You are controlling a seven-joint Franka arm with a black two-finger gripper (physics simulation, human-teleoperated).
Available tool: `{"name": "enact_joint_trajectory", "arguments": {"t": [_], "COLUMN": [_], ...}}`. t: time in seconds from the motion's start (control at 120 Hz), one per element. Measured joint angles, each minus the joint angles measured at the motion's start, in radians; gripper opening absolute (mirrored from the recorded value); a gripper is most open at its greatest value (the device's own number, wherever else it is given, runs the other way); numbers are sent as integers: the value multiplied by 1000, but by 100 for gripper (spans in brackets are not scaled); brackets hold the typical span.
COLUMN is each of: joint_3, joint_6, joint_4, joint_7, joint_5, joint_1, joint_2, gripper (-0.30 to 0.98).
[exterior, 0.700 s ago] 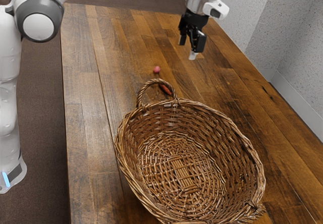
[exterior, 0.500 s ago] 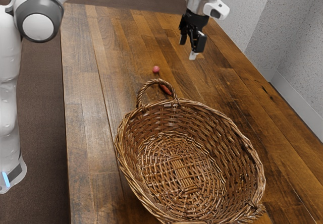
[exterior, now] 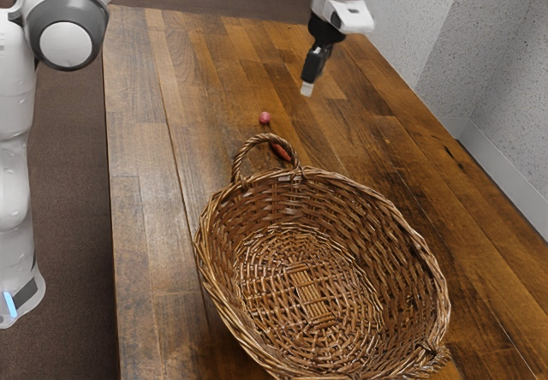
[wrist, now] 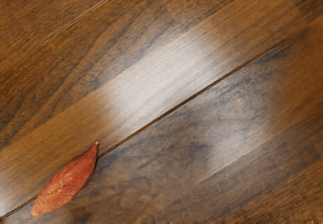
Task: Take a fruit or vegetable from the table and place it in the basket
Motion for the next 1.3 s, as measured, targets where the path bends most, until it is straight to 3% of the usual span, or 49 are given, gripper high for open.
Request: {"name": "enact_joint_trajectory", "arguments": {"t": [0.208,0.6,0.883,1.3], "joint_3": [-8,2,42,90], "joint_6": [10,291,378,427], "joint_4": [-55,-241,-344,-411], "joint_7": [344,751,898,950], "joint_5": [15,16,-68,-84], "joint_1": [3,89,113,110], "joint_2": [3,21,-4,0], "gripper": [68,68,68,68]}}
